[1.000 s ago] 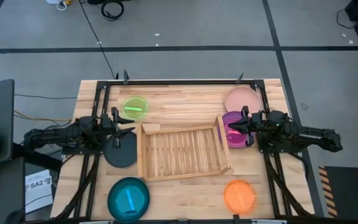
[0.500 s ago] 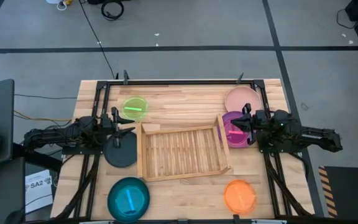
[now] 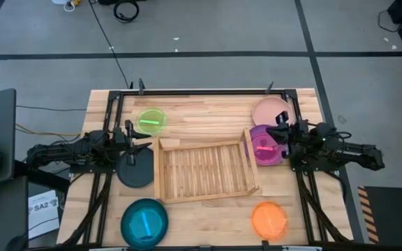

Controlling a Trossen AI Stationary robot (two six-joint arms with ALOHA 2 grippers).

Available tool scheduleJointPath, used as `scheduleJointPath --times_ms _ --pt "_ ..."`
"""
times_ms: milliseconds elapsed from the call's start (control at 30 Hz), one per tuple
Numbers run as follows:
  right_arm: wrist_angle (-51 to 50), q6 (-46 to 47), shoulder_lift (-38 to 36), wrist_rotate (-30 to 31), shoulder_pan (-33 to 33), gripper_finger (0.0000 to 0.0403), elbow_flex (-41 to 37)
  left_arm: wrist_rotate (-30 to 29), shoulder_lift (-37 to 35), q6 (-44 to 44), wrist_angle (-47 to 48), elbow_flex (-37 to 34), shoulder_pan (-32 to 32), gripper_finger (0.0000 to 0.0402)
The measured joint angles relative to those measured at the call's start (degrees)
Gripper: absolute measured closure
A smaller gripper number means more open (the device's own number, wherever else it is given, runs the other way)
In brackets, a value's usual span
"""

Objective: Place and stack plates onto a shelf
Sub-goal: Put the red plate on the shelf

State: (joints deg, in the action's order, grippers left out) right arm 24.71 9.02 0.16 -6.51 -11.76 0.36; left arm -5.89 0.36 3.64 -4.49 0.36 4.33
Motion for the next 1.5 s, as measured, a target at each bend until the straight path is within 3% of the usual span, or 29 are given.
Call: scheduleJointPath --times_ms 433,667,1033,1233,1500 --pt "3.71 0.02 0.23 9.71 -0.04 0.0257 1.18 0.0 0.0 0.0 0.0 0.01 0.01 0.0255" --pt "1.03 -0.07 2.33 16.37 -0.05 0.0241 5.75 0.0 0.0 0.0 0.0 0.0 0.01 0.0255" --pt "-20.54 -0.15 9.39 28.89 -0.04 0.0242 19.27 0.0 0.0 -0.02 0.0 0.0 0.01 0.0255" --pt "-37.75 4.32 13.95 38.26 -0.19 0.0242 28.84 0.0 0.0 -0.02 0.0 0.02 -0.01 0.0255" --pt "-55.73 10.69 19.9 38.55 -3.22 0.0242 39.22 0.0 0.0 0.0 0.0 0.02 -0.01 0.0255"
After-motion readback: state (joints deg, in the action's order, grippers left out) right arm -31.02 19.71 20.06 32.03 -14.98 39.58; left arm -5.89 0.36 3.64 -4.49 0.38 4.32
